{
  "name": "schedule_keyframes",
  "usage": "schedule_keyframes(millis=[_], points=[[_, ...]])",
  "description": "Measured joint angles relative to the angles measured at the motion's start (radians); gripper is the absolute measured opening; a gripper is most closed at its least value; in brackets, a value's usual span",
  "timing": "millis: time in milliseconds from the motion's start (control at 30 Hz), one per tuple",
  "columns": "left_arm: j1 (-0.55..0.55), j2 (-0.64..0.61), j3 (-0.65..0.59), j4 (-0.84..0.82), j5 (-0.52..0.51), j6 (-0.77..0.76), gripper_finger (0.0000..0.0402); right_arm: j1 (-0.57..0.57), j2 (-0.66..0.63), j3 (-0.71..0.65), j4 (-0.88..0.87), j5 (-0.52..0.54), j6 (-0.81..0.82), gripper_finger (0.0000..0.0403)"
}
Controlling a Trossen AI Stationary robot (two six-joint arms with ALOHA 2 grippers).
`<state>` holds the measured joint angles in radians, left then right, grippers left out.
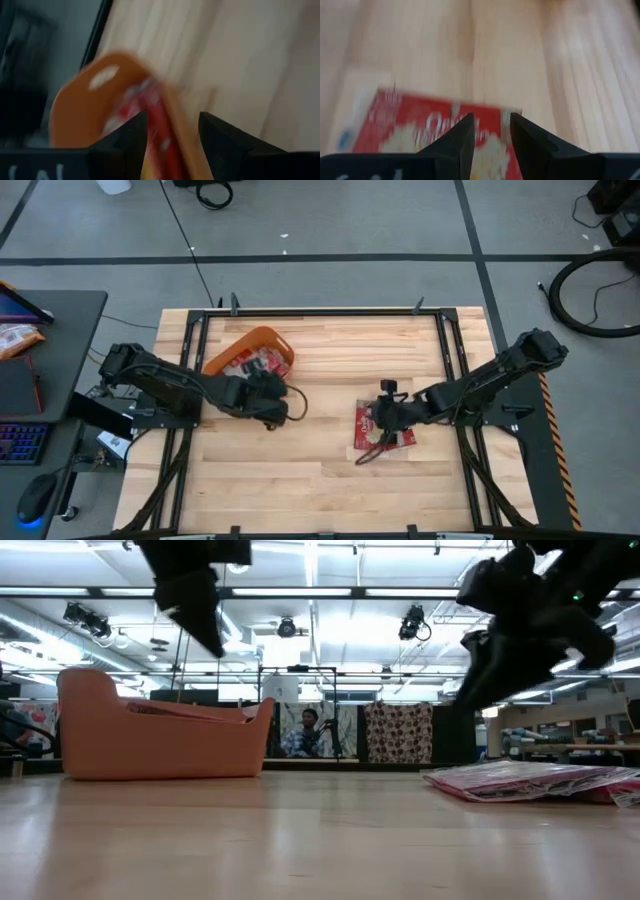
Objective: Sort popcorn bags into baskets
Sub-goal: Put the red popcorn bag into the orange bin
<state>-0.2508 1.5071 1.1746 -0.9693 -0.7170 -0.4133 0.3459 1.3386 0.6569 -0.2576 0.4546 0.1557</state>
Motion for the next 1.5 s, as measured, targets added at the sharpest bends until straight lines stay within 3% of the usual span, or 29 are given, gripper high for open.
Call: schedule_keyframes(millis=[200,333,533,667,800,967,1267,1500], points=[[-0.012,0.003,-0.111,0.360,0.026,0.256,0.0182,0.082,0.110,0.176,-0.406,0.034,-0.004,0.0130],[-0.012,0.004,-0.166,0.471,0.075,0.294,0.0182,0.119,0.187,0.227,-0.572,0.003,-0.127,0.0140],[-0.043,0.004,-0.167,0.439,0.074,0.267,0.0182,0.166,0.266,0.241,-0.587,-0.047,-0.300,0.0197],[-0.065,0.004,-0.167,0.438,0.075,0.267,0.0182,0.214,0.312,0.241,-0.585,0.072,-0.420,0.0232],[-0.074,0.004,-0.167,0.437,0.074,0.251,0.0182,0.222,0.352,0.241,-0.562,0.110,-0.480,0.0236],[-0.074,0.004,-0.167,0.434,0.076,0.233,0.0182,0.219,0.378,0.240,-0.469,0.089,-0.551,0.0191],[-0.109,0.002,-0.119,0.369,0.099,0.210,0.0183,0.197,0.378,0.233,-0.378,0.045,-0.571,0.0023],[-0.147,0.006,-0.101,0.406,0.090,0.191,0.0183,0.183,0.359,0.262,-0.391,0.088,-0.568,0.0009]])
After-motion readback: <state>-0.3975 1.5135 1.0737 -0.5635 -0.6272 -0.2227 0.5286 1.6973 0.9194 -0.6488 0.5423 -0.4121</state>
